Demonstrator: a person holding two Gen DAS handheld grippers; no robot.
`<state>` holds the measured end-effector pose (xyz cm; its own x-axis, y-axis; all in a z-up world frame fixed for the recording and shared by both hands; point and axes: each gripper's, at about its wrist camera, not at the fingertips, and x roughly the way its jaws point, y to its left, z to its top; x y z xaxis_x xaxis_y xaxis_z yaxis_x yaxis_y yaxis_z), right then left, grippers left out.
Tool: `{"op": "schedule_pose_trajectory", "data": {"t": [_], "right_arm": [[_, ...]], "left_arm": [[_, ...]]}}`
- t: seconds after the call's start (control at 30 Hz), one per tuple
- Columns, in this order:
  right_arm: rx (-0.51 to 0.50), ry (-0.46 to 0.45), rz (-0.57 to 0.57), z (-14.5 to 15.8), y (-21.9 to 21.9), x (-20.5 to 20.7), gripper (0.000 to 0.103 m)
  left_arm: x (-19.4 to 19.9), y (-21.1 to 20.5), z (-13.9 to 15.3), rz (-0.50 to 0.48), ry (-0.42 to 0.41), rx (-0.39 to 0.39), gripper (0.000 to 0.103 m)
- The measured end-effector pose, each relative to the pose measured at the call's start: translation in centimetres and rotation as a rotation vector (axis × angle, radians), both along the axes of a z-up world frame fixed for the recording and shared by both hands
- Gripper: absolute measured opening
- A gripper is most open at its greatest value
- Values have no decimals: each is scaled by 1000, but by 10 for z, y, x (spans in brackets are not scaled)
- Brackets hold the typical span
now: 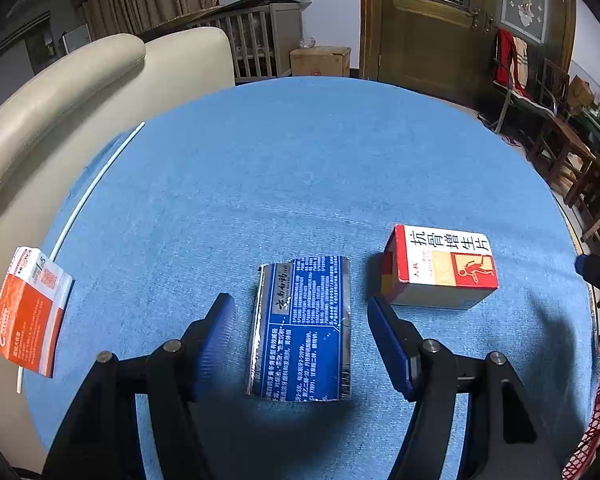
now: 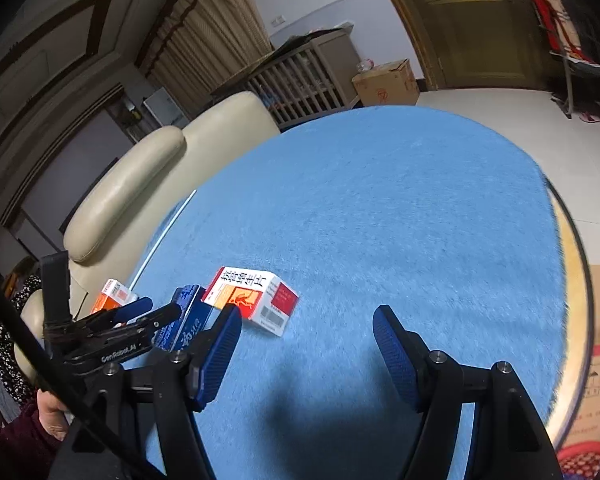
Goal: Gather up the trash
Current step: 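Move both open tools back over the table toward the boxes, then grasp the blue-silver carton with the left tool while the right tool grasps the red-white medicine box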
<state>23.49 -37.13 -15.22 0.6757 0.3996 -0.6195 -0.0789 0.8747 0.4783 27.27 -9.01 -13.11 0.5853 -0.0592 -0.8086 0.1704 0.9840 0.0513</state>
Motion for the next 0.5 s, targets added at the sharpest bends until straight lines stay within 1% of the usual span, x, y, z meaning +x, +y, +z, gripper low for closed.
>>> {"op": "schedule_pose_trajectory", "data": {"t": [0.13, 0.37, 0.5], "right_arm": [[-4, 2, 22, -1, 4, 17, 72], [47, 28, 77, -4, 13, 53, 72], [23, 56, 124, -9, 25, 68, 72]], "left_arm": [[4, 6, -2, 6, -2, -8, 69], [10, 16, -3, 28, 12, -38, 69], [6, 19, 0, 25, 15, -53, 69]]}}
